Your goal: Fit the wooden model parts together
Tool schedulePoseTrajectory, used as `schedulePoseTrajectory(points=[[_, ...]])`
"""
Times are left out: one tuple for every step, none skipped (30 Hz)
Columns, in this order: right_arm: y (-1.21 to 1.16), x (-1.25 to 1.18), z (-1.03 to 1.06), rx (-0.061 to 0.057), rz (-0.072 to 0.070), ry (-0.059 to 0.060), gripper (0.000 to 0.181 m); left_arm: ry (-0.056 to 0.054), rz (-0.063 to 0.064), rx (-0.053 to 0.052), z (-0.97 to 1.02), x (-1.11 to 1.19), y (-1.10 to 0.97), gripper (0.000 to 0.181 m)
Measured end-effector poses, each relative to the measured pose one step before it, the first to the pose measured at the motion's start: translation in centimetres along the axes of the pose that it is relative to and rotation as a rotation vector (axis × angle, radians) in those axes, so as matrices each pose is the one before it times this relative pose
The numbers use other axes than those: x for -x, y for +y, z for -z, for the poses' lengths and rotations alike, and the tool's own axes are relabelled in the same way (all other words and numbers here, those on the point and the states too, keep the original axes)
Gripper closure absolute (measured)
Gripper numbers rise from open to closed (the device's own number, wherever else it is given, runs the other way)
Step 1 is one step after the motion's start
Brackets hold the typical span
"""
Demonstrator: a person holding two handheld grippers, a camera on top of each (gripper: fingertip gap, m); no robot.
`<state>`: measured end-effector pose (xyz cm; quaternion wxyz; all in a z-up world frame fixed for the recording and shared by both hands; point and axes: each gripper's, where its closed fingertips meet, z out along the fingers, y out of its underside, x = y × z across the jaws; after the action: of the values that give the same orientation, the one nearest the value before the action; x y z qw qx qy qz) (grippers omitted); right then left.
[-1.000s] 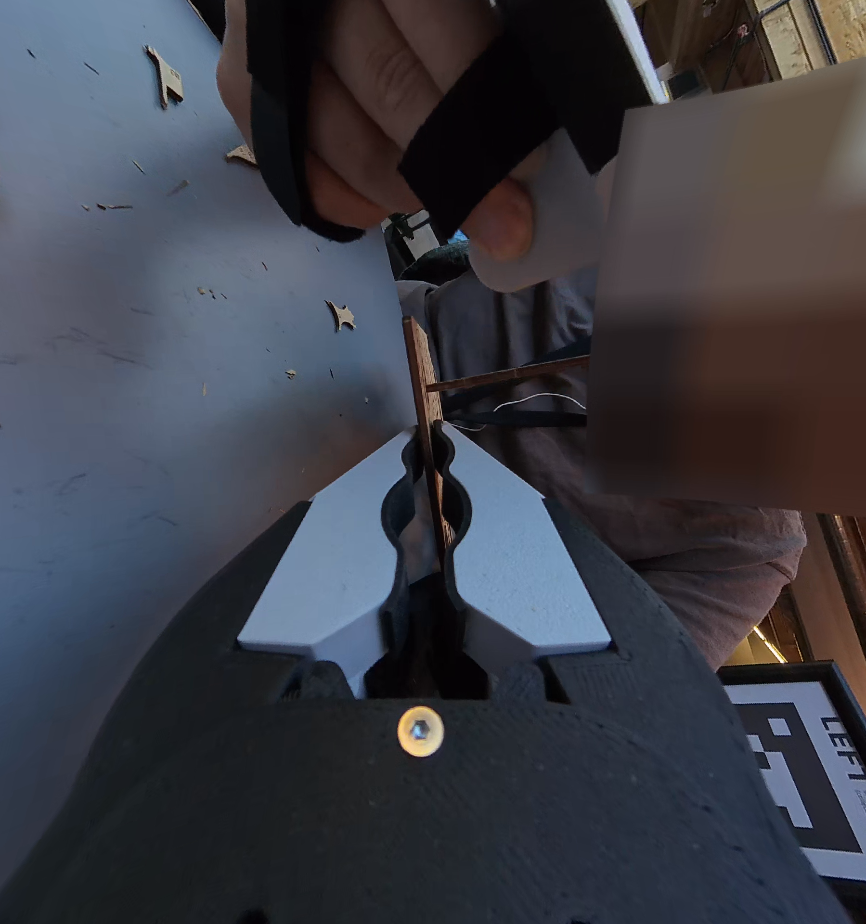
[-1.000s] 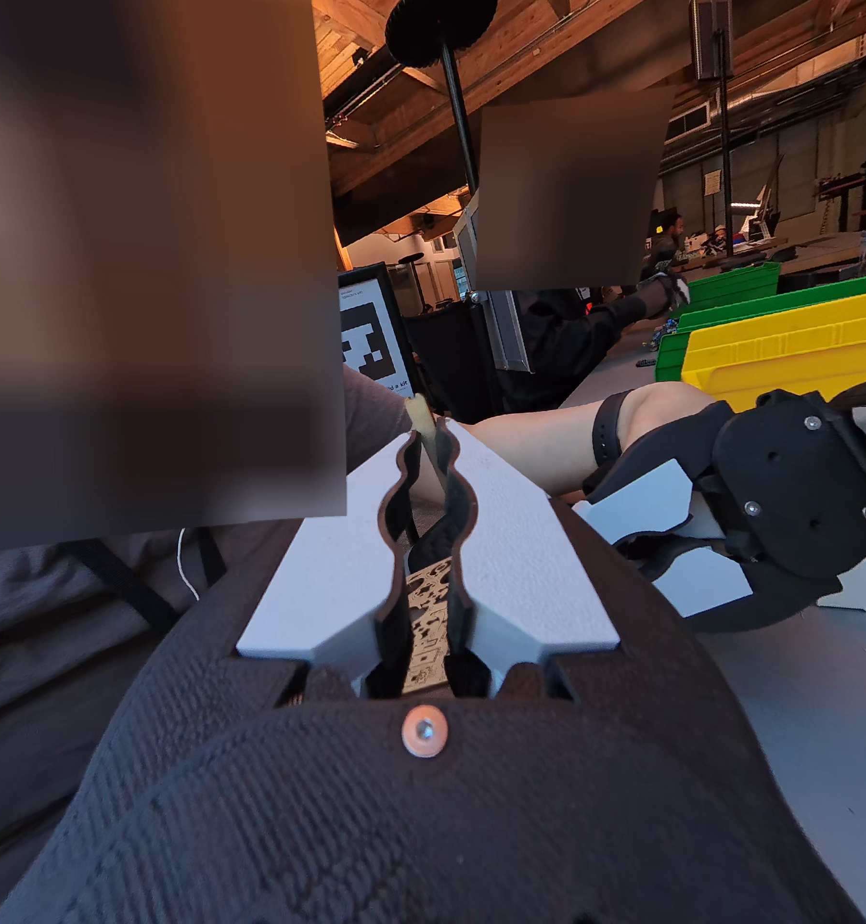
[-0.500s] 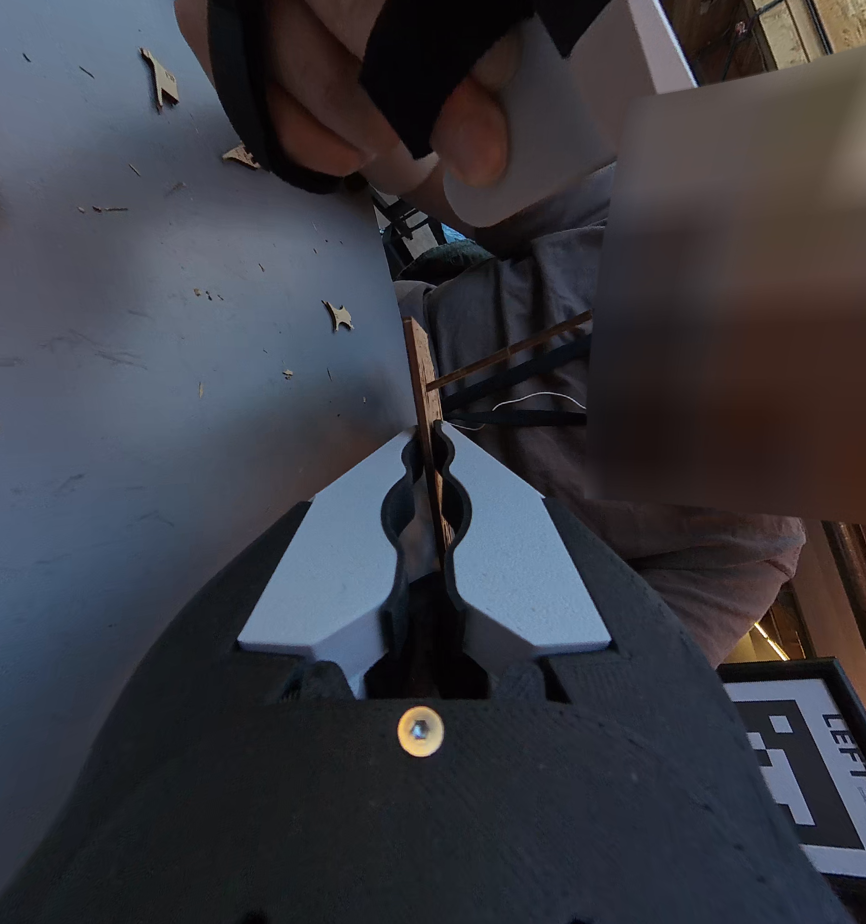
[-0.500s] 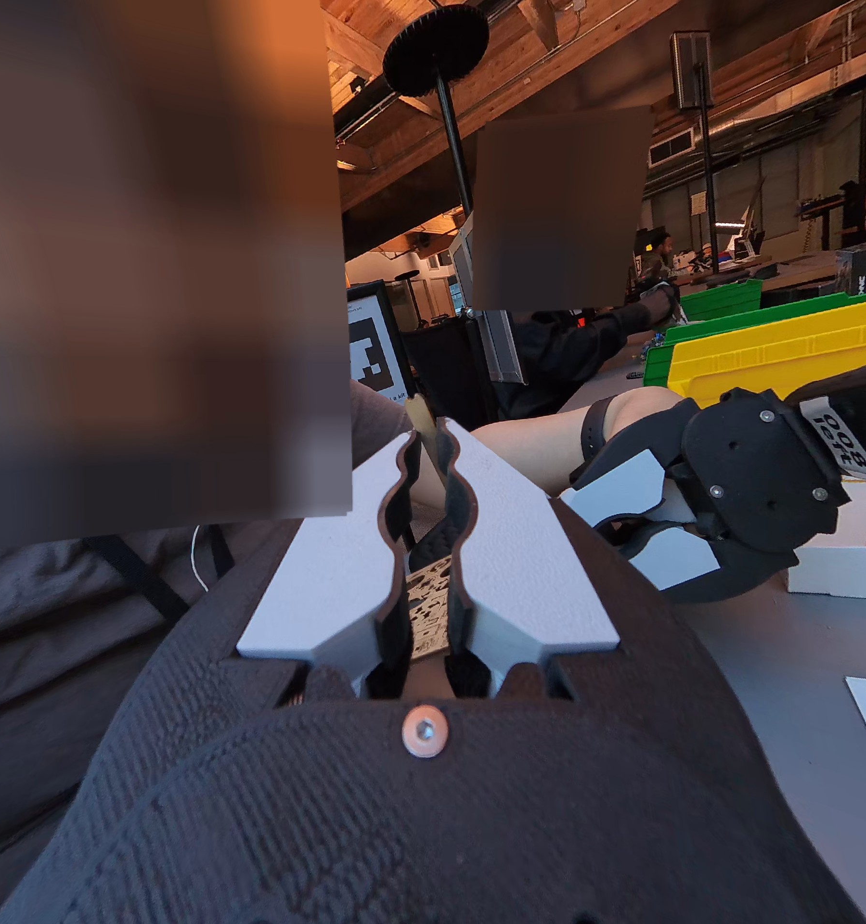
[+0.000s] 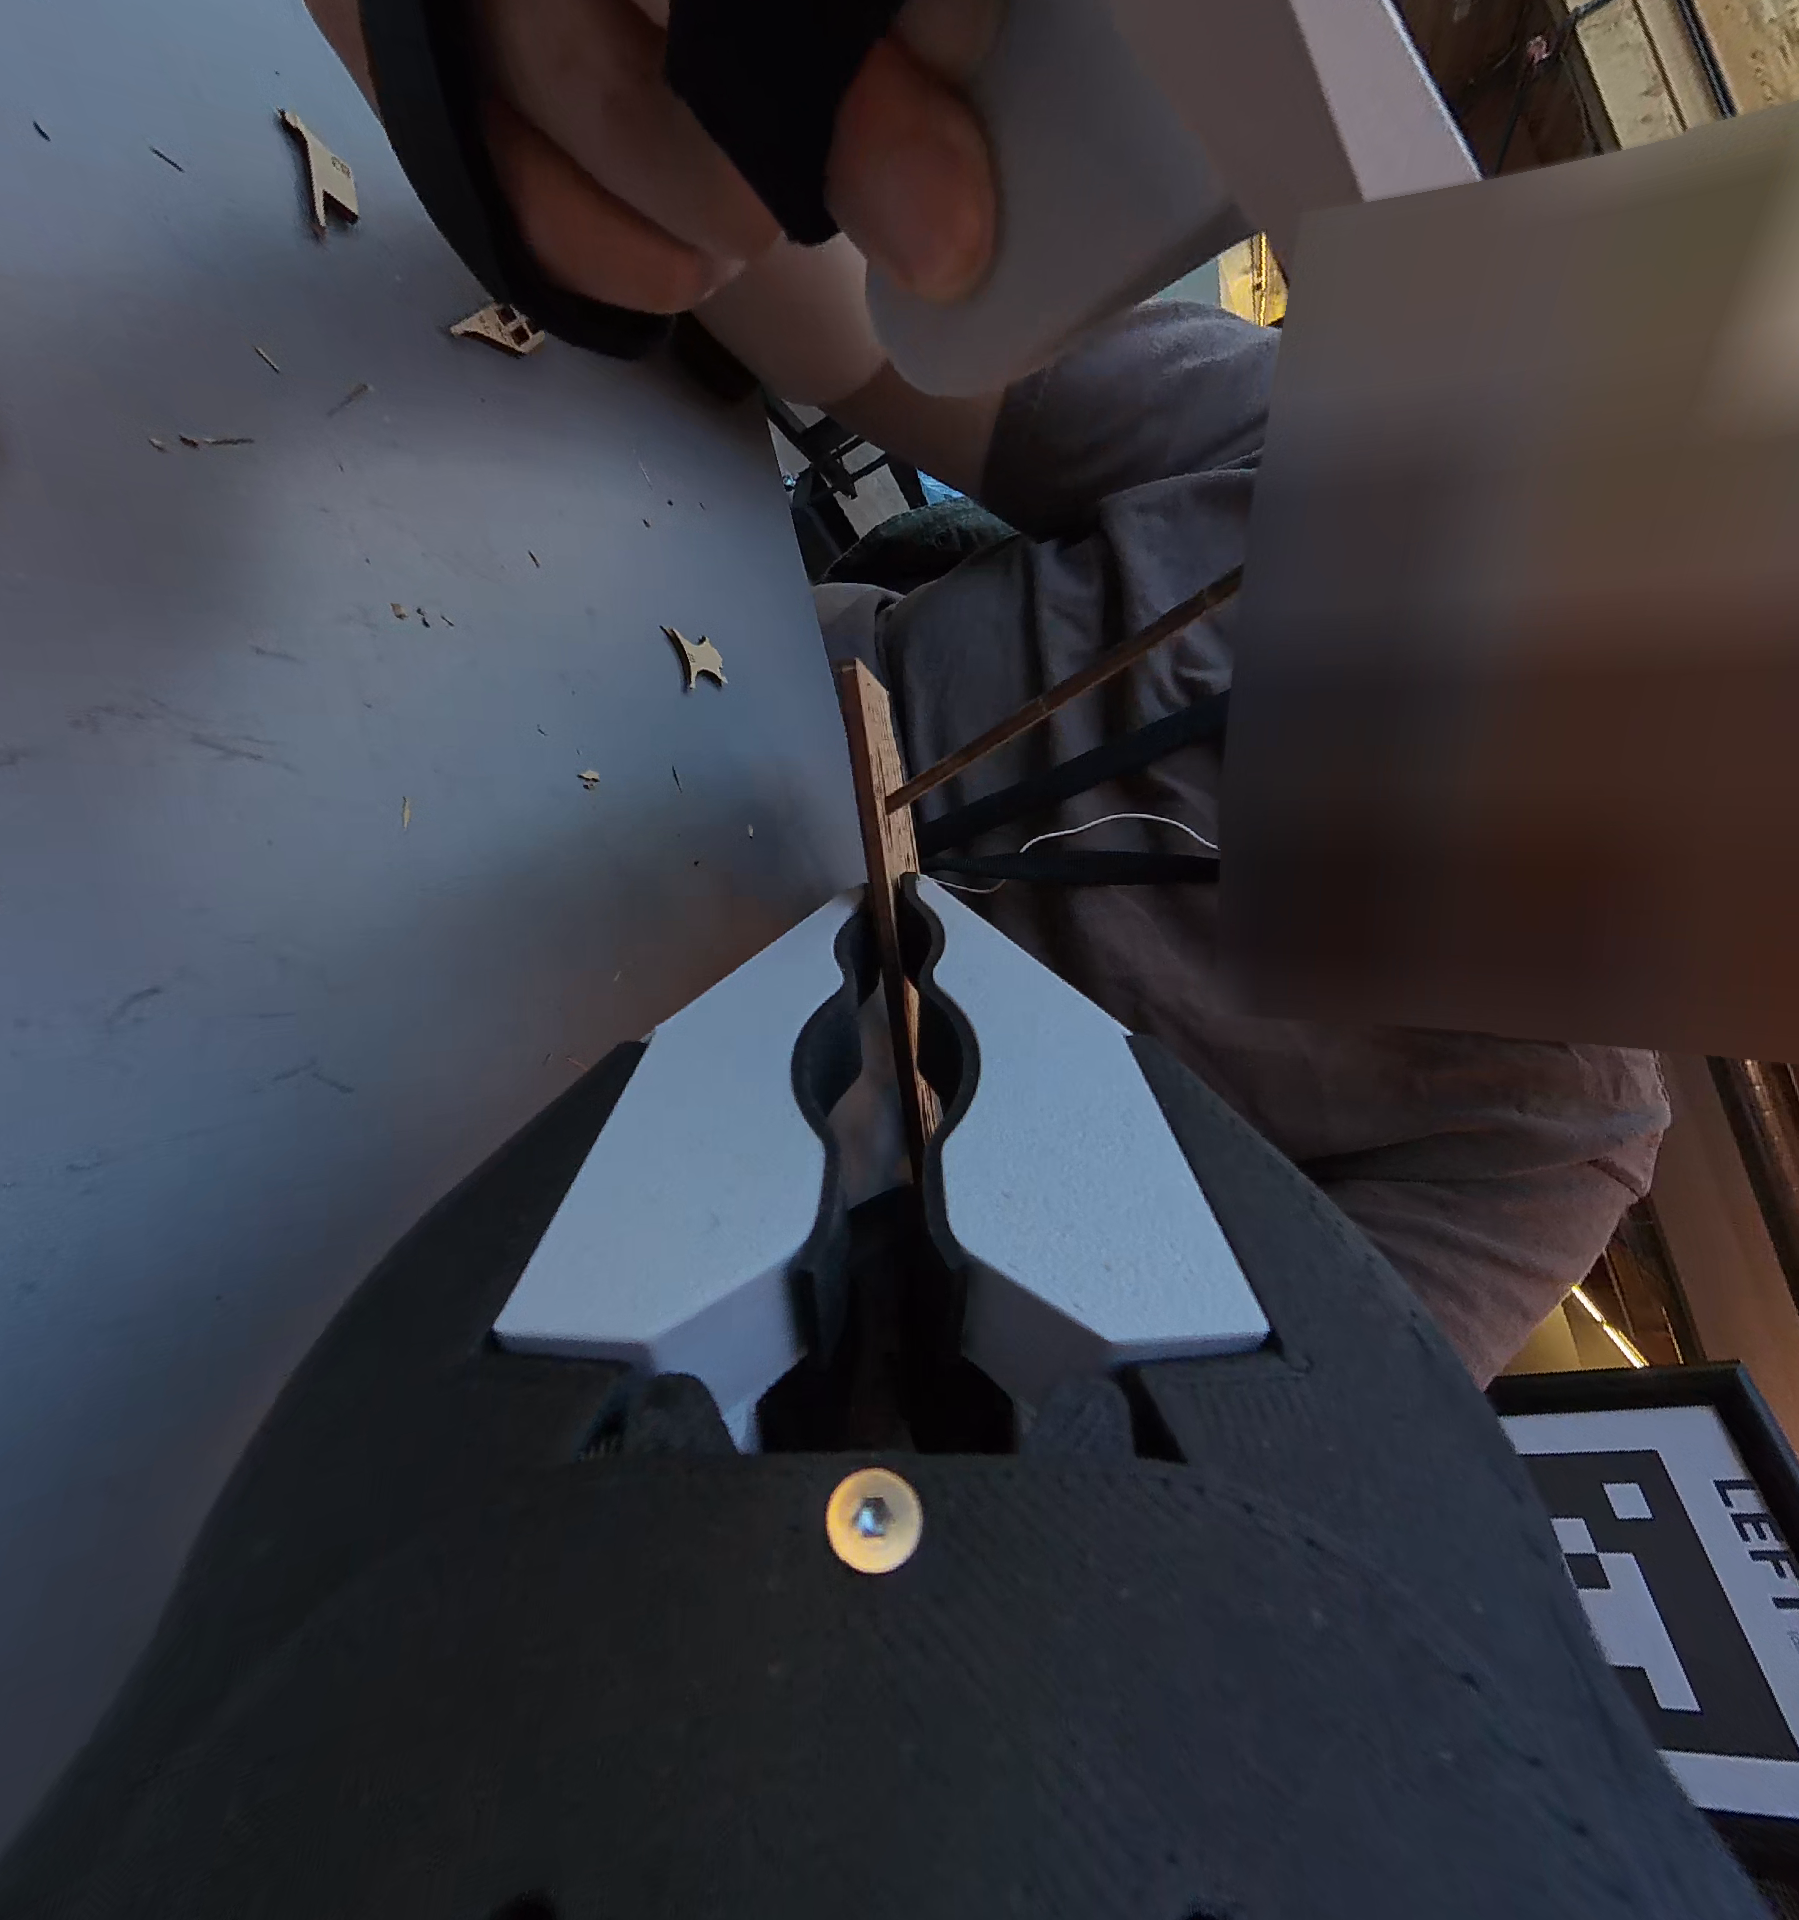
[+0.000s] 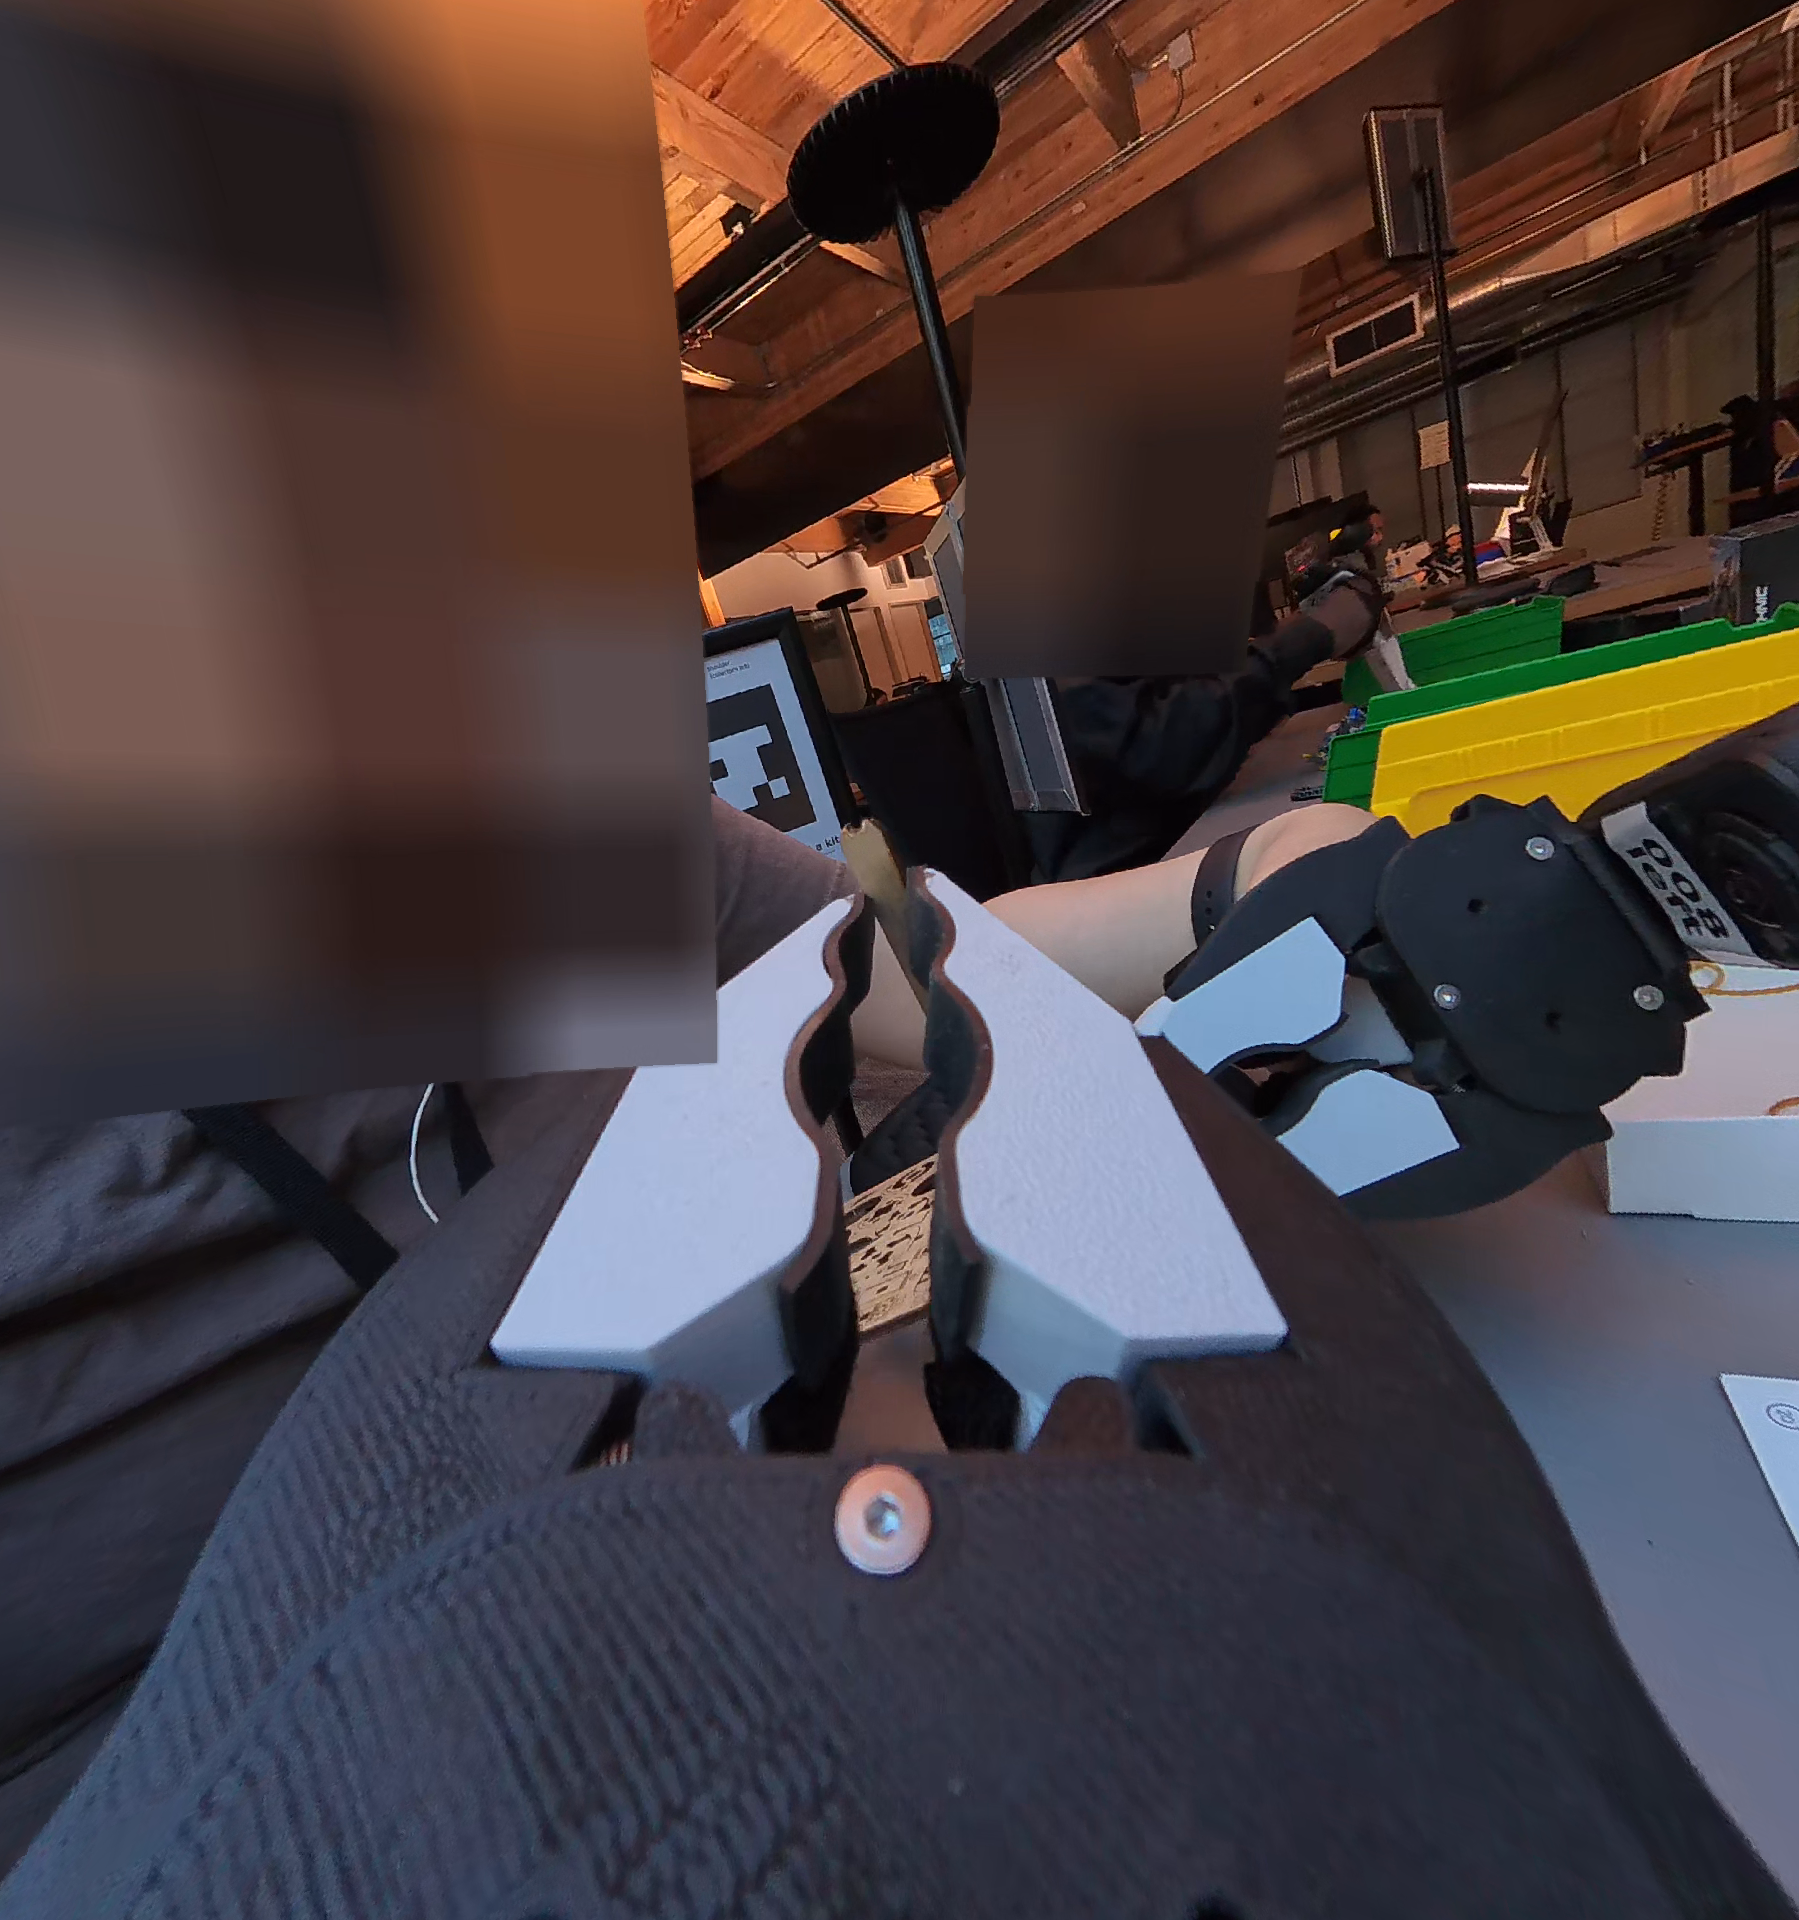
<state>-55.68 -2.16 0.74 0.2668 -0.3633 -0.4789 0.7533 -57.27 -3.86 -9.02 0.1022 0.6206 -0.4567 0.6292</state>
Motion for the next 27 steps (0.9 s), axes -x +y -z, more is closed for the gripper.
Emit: schedulePoseTrajectory(points=[[0.018,0.004,0.012,0.0029,0.0033,0.0023,0.176,-0.0012,0.0006,0.0000,0.007,0.017,-0.006,0.180],[-0.019,0.020,0.028,0.0001,0.0010,0.0002,0.176,0.0000,-0.0006,0.0001,0.004,-0.020,0.005,0.180],[-0.053,0.027,0.037,-0.0027,-0.0012,-0.0008,0.176,0.0021,-0.0015,-0.0002,-0.010,-0.054,-0.005,0.180],[-0.049,0.027,0.040,-0.0027,0.0001,-0.0005,0.176,0.0018,-0.0014,0.0001,-0.001,-0.046,-0.007,0.180],[-0.004,-0.004,0.039,0.0002,0.0008,0.0010,0.176,-0.0005,-0.0010,0.0004,-0.001,-0.008,0.002,0.180],[0.008,-0.015,0.028,0.0009,0.0005,0.0012,0.176,-0.0013,0.0005,0.0001,0.001,0.015,0.002,0.180],[-0.021,0.004,0.029,-0.0008,-0.0005,0.0002,0.176,0.0013,0.0005,-0.0005,0.002,-0.015,0.005,0.180],[0.005,0.021,0.018,0.0007,-0.0003,-0.0015,0.176,0.0014,0.0005,-0.0005,0.008,-0.012,-0.002,0.180],[0.035,-0.005,-0.005,0.0028,0.0005,0.0000,0.176,-0.0011,0.0009,-0.0001,0.011,0.020,0.004,0.180],[-0.009,0.007,0.007,-0.0002,0.0015,0.0003,0.176,-0.0003,0.0005,0.0002,-0.001,0.010,0.007,0.180],[-0.023,0.020,0.006,-0.0007,-0.0002,-0.0013,0.176,0.0013,-0.0003,-0.0003,-0.007,-0.029,-0.003,0.180],[0.011,0.037,0.014,0.0008,-0.0006,-0.0020,0.176,0.0001,0.0001,0.0001,-0.005,-0.008,-0.010,0.180],[-0.072,0.043,0.030,-0.0037,0.0007,-0.0017,0.176,0.0002,-0.0009,0.0003,-0.008,-0.023,0.006,0.180],[-0.084,0.017,0.029,-0.0047,-0.0012,-0.0006,0.176,0.0009,-0.0008,0.0002,-0.009,-0.027,-0.007,0.180],[0.058,-0.009,0.021,0.0041,-0.0007,0.0006,0.176,-0.0013,0.0003,0.0003,-0.005,0.012,0.010,0.180],[0.140,-0.061,0.002,0.0082,0.0033,0.0046,0.176,-0.0019,0.0006,0.0002,0.002,0.023,0.003,0.180],[0.108,-0.040,-0.016,0.0064,0.0013,0.0022,0.176,-0.0004,0.0005,0.0000,0.012,0.013,0.005,0.180],[0.028,0.021,-0.054,0.0023,-0.0021,-0.0009,0.176,-0.0012,0.0014,0.0003,-0.011,0.035,0.010,0.180],[0.005,0.036,-0.091,0.0026,0.0023,-0.0005,0.176,0.0021,0.0026,-0.0004,-0.008,-0.014,-0.005,0.180],[0.063,0.025,-0.126,0.0081,0.0058,0.0020,0.176,0.0002,0.0020,0.0001,-0.017,0.004,-0.003,0.180],[0.123,0.049,-0.151,0.0142,0.0071,0.0026,0.176,-0.0026,0.0027,0.0002,-0.011,0.053,-0.004,0.180],[0.130,0.033,-0.170,0.0184,0.0098,0.0061,0.176,-0.0028,0.0042,0.0000,-0.011,0.076,0.001,0.180],[0.095,0.015,-0.195,0.0186,0.0141,0.0093,0.176,-0.0007,0.0046,-0.0009,-0.002,0.036,-0.014,0.180],[0.162,-0.063,-0.218,0.0254,0.0117,0.0156,0.176,-0.0003,0.0055,-0.0011,-0.007,0.049,-0.022,0.180],[0.116,-0.008,-0.251,0.0252,0.0152,0.0144,0.176,-0.0010,0.0039,-0.0004,-0.033,0.044,-0.018,0.180],[0.010,0.101,-0.325,0.0194,0.0202,0.0114,0.176,0.0052,0.0025,-0.0022,-0.026,-0.059,-0.055,0.180],[0.282,-0.001,-0.352,0.0378,0.0191,0.0173,0.176,0.0045,0.0018,-0.0034,-0.019,-0.082,-0.081,0.180]])
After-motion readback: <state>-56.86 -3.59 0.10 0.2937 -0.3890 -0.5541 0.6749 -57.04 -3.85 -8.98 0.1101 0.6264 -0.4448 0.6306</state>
